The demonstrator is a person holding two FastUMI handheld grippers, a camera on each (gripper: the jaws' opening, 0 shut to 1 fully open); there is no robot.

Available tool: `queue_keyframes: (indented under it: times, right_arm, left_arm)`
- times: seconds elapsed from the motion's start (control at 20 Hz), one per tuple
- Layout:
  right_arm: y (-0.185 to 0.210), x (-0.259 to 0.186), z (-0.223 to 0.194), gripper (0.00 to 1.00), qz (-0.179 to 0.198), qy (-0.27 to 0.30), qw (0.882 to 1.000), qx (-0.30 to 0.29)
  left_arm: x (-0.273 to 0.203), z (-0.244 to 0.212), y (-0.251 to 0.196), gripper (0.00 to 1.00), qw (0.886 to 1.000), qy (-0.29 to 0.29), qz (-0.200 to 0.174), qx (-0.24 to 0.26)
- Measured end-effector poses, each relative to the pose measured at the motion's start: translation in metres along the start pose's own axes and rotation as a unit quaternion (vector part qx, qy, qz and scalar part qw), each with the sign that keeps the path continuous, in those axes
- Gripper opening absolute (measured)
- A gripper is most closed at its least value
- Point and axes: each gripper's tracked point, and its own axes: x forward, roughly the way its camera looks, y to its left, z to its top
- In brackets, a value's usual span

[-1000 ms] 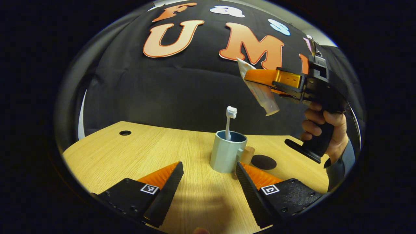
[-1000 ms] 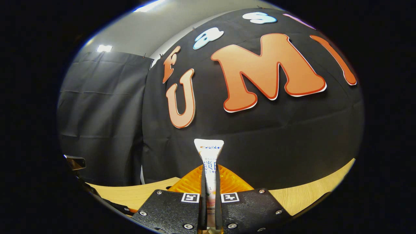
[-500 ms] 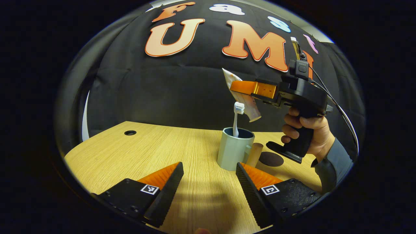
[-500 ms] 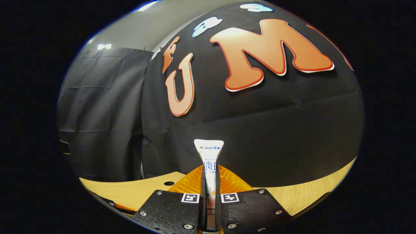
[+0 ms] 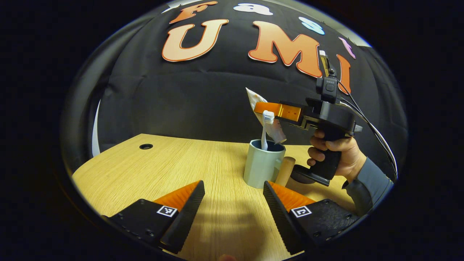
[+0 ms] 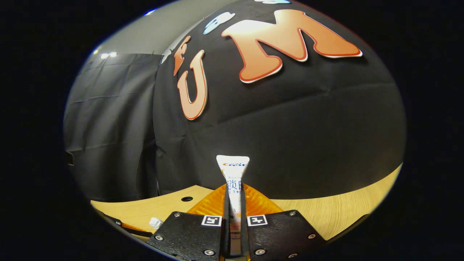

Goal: Put the toothbrush and toothpaste on the desktop into the cup, then pick up the cup and place it on the coaster on the desktop.

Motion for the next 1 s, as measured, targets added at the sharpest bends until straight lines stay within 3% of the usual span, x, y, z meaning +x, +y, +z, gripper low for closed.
queue_keyframes:
  times: [0.5, 1.0]
  right_arm:
    - [0.010, -0.008, -0.028, 0.14, -0.002, 0.056, 0.998, -0.018]
    - [0.000, -0.056, -0.044, 0.18, -0.027, 0.129, 0.991, -0.038]
  left_arm:
    - [-0.007, 0.010, -0.005, 0.98, 1.000, -0.008, -0.005, -0.003]
    - [-0.014, 0.018, -0.020, 0.98, 0.999, -0.020, -0.024, -0.015]
